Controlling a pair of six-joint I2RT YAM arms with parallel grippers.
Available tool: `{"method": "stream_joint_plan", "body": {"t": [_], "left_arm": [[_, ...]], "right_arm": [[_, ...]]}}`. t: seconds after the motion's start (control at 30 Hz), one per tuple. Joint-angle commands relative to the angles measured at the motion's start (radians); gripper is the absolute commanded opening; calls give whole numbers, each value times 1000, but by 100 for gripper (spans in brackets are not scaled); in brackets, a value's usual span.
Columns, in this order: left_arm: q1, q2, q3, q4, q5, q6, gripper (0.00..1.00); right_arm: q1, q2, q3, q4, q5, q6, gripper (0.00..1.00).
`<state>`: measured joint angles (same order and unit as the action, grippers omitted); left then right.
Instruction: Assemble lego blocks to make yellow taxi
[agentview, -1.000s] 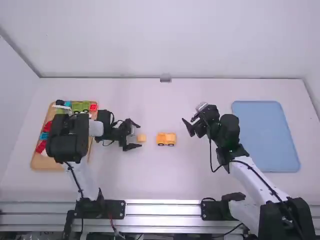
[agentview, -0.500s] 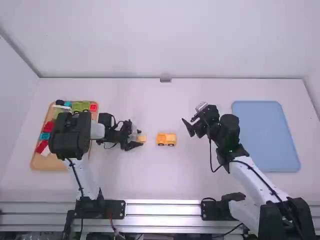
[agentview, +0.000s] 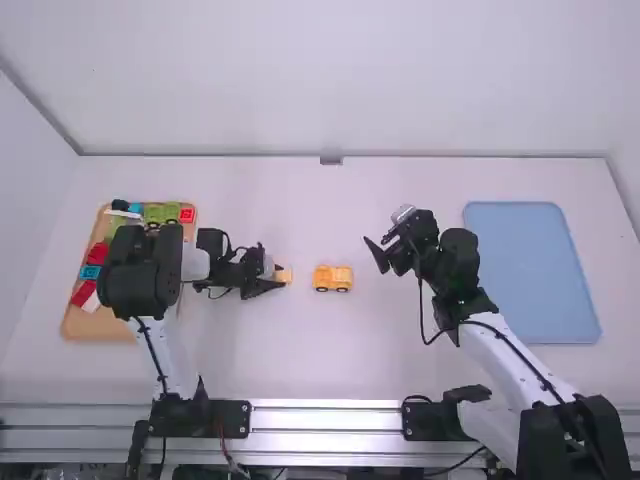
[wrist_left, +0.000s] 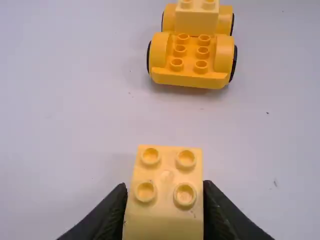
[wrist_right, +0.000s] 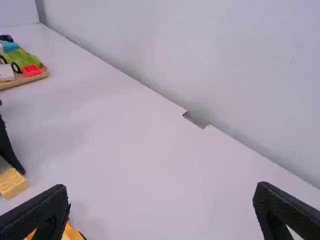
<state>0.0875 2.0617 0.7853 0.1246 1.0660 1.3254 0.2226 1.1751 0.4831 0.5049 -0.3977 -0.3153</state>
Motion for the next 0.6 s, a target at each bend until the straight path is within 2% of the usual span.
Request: {"method": "stream_joint_plan", "body": {"t": [0.0,0.13,0.33,0.43,0.57], "left_arm": [[-8,21,-16,-11,-34,7,32],[-9,-28,-16,-64,-35,-12,15],[-9,-146,-8,-153,-31,-16,15],[-18,-205,-9,-175,-27,-34,16],[-61,-228,-8,-143,12,-82,15]], "right_arm": [[3,-18,-6,6,-6,4,98],[1,-18,-6,11,-6,3,98],[0,-18,-6,-16,-7,3,98],[14,-10,-6,-77,-109,-103,98],[27,64,-6,-125,-241,-246,98]]}}
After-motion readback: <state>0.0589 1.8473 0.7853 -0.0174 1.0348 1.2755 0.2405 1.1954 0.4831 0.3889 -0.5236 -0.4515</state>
